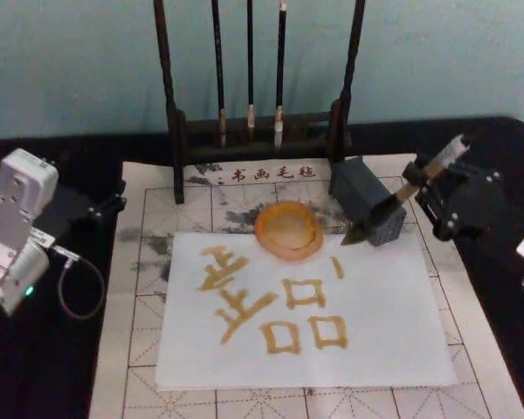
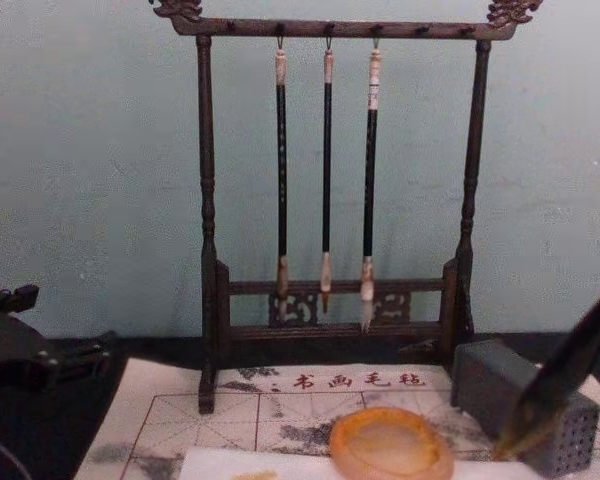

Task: Pick up the brush from the inkstone, write on the paper, then place the brush back to its original position.

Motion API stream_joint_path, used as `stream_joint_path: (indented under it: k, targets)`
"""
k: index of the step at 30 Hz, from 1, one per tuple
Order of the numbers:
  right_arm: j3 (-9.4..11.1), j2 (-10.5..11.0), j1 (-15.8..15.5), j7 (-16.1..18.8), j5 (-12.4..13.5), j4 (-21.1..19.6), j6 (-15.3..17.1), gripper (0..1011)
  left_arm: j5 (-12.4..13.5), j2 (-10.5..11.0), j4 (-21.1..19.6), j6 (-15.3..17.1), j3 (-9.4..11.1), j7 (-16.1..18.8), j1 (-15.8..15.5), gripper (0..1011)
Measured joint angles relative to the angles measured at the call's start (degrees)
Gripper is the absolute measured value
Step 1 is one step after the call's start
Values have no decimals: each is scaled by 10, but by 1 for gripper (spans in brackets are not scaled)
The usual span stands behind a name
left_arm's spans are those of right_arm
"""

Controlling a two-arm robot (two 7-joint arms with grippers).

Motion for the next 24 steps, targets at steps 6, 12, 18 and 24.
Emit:
stream_joint_path:
  k: [6,12,18,24]
  targets:
    - [-1,-22,31,-15,27,17,30,182,0,0,0,0,0,0,0,1001]
    - [-10,-49,76,-44,62,47,87,182,0,0,0,0,0,0,0,1001]
    - [-16,-80,122,-93,110,79,160,182,0,0,0,0,0,0,0,1001]
    - [-21,-100,159,-129,153,108,223,182,0,0,0,0,0,0,0,1001]
